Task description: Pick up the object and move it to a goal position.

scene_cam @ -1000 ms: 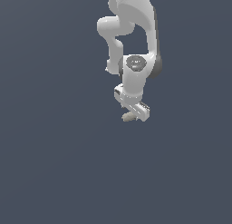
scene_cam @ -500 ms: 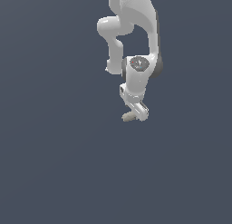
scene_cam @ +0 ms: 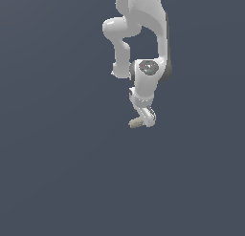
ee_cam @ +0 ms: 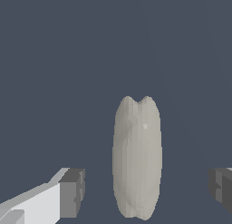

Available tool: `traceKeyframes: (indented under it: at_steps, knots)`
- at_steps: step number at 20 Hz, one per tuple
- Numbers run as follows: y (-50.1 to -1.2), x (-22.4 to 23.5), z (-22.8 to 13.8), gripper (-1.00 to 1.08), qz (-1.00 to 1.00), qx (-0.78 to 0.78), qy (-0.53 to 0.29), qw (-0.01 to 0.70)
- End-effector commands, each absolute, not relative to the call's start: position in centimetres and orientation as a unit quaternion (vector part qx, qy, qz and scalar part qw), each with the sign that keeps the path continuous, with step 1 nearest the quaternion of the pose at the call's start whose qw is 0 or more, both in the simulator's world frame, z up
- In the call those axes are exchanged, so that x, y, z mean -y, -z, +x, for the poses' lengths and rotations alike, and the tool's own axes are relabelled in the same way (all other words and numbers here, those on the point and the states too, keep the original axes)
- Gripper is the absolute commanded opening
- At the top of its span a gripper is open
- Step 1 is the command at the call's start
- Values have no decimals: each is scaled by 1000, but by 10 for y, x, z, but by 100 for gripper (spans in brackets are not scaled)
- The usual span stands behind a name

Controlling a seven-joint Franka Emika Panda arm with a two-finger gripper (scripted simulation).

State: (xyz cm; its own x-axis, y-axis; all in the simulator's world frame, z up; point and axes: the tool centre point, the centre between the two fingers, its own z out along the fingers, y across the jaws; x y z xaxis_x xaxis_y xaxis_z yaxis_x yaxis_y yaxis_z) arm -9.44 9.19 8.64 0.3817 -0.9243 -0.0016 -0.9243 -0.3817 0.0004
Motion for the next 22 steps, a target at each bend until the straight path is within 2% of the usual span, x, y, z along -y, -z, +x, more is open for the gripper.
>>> traceKeyframes:
  at_steps: [1, 9, 22]
  knots:
    - [-86, -92, -96, 100, -827, -562, 0, 0]
    - [-81, -92, -96, 100, -826, -563, 0, 0]
    - [-36, -93, -97, 100, -825, -565, 0, 0]
